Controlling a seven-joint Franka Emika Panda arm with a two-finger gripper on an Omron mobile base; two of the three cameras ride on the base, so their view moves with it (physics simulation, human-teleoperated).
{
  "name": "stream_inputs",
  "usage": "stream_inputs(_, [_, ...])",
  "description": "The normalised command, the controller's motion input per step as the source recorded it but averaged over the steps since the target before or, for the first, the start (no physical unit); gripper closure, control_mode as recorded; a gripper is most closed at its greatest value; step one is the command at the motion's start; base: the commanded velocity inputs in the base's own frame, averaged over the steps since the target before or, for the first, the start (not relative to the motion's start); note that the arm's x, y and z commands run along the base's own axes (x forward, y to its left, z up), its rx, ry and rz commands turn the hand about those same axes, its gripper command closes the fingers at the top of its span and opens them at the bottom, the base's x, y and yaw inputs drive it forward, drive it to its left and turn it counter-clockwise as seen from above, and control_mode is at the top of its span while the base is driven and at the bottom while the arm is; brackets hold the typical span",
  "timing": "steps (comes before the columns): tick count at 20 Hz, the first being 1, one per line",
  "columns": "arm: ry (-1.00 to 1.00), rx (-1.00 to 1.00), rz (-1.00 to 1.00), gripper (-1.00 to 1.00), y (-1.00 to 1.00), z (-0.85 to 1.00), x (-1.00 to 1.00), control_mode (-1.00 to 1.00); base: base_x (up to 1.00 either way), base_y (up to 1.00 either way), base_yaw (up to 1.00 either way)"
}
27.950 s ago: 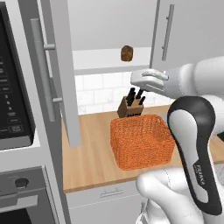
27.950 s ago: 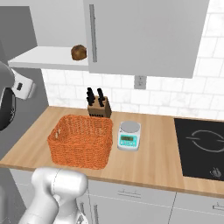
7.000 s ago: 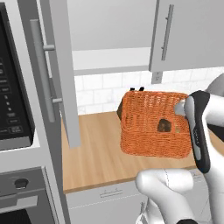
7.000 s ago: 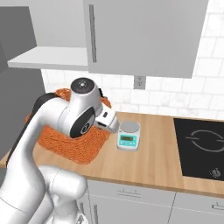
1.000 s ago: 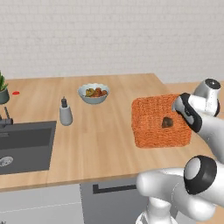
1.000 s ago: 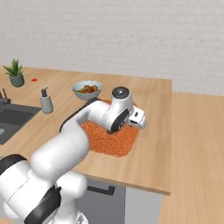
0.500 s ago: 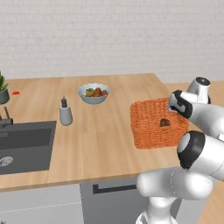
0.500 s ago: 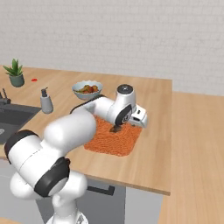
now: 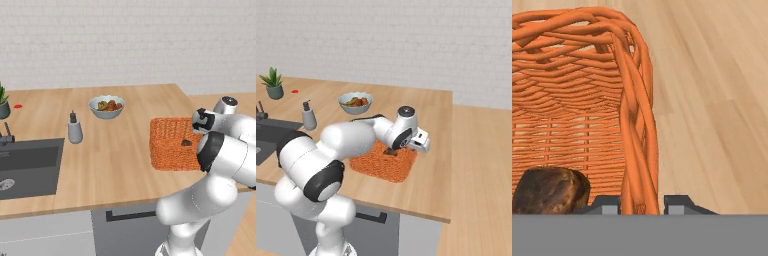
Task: Open the cabinet, pick up the bread from the cabinet and place it in the basket. Then move the basket to the dining counter.
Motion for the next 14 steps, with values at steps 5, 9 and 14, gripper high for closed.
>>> stream_inputs(5, [-0.03,0.00,0.00,-1.00,0.00,-0.04,-0.02,-1.00,0.00,0.00,0.00])
stream_inputs(9, [-0.01,0.00,0.00,-1.00,0.01,0.02,0.00,-1.00,0.00,0.00,0.00])
stream_inputs(14, [-0.11,0.00,0.00,-1.00,0.00,0.41,-0.34,-1.00,0.00,0.00,0.00])
